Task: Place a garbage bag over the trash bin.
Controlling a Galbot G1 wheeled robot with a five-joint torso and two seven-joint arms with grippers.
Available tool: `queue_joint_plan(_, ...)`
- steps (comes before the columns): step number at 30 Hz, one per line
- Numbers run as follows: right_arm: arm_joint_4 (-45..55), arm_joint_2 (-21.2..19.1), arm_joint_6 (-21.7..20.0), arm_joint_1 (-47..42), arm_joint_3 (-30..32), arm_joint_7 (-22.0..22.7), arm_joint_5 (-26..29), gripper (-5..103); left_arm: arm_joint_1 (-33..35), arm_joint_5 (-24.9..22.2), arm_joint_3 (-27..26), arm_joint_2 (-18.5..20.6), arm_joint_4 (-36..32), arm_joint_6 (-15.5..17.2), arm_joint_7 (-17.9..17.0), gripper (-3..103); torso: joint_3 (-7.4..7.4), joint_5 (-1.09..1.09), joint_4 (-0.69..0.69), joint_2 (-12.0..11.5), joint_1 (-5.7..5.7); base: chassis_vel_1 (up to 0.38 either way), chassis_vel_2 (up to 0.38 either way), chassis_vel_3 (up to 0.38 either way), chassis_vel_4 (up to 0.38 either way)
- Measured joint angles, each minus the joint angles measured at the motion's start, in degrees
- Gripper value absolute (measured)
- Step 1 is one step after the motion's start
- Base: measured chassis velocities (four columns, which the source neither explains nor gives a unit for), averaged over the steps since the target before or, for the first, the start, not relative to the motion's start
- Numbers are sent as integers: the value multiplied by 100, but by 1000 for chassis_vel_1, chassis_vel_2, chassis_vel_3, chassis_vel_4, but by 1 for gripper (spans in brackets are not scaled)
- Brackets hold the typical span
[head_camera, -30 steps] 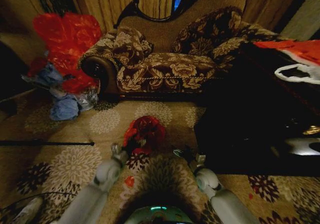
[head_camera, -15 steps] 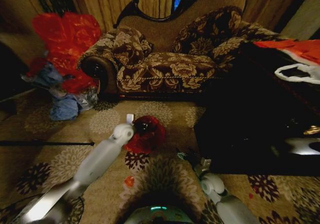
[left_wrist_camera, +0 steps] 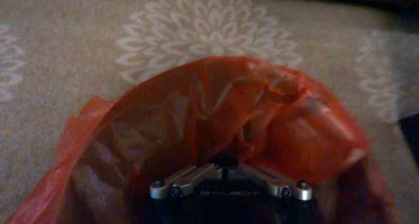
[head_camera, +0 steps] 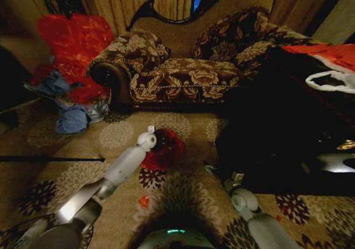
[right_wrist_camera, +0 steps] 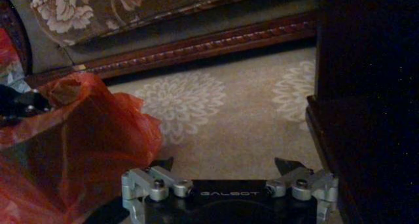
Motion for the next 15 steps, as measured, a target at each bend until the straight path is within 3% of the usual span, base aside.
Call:
queue_joint_plan(7,-225,25,2,245,-170,-34,50,100,-208,626,-19,-396,1012,-186,376,0,0,-3,-2,0,0,0,0,0,0)
queue_joint_plan(12,-430,28,3,640,-520,-43,148,100,-197,949,-214,-426,1353,-250,534,0,1,-2,7,0,0,0,0,0,0)
queue_joint_plan(15,-506,17,4,718,-593,-67,173,100,-229,1092,-256,-501,1577,-280,630,0,1,-3,6,0,0,0,0,0,0)
